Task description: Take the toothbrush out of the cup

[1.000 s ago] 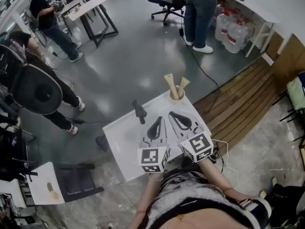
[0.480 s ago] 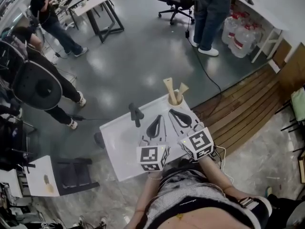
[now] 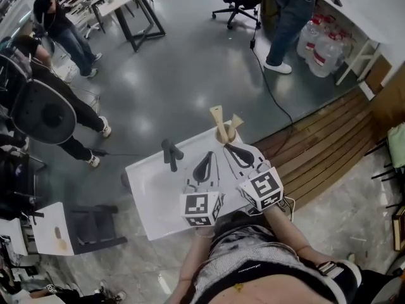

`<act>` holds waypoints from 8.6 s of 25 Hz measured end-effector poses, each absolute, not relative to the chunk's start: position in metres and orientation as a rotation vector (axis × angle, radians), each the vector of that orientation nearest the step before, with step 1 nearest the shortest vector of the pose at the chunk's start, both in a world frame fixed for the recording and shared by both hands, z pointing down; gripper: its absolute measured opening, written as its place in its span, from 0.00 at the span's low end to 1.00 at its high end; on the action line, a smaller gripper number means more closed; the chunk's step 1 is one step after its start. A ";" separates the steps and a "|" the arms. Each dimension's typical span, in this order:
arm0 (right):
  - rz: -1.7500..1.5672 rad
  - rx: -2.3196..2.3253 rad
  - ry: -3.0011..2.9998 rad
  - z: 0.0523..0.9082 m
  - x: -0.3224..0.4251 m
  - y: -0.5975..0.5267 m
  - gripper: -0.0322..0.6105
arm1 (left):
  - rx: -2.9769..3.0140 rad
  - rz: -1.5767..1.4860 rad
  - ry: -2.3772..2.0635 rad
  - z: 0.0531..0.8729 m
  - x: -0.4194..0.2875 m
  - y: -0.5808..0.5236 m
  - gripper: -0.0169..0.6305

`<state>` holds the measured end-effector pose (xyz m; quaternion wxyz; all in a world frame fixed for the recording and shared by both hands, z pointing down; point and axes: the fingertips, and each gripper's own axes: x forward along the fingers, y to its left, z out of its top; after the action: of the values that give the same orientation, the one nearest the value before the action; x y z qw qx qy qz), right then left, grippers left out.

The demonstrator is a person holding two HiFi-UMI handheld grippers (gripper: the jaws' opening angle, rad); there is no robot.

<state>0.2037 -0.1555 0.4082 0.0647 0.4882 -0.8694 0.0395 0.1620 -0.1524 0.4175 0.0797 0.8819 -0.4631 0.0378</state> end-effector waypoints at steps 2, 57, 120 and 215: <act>0.128 1.470 -2.621 0.411 0.211 -0.160 0.15 | 2.632 0.116 -1.389 0.419 0.167 -0.155 0.03; 0.414 1.395 -2.370 0.553 0.275 -0.248 0.15 | 2.473 0.256 -1.411 0.475 0.158 -0.200 0.03; 0.344 1.276 -2.387 0.579 0.266 -0.284 0.28 | 2.383 0.252 -1.521 0.479 0.132 -0.176 0.03; 0.214 1.447 -2.465 0.460 0.137 -0.192 0.23 | 2.503 0.119 -1.410 0.458 -0.010 -0.130 0.03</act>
<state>0.1372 -0.1917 0.4597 0.1371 0.5000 -0.8519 0.0741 -0.0100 -0.1299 0.4576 0.1328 0.8627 -0.4862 0.0409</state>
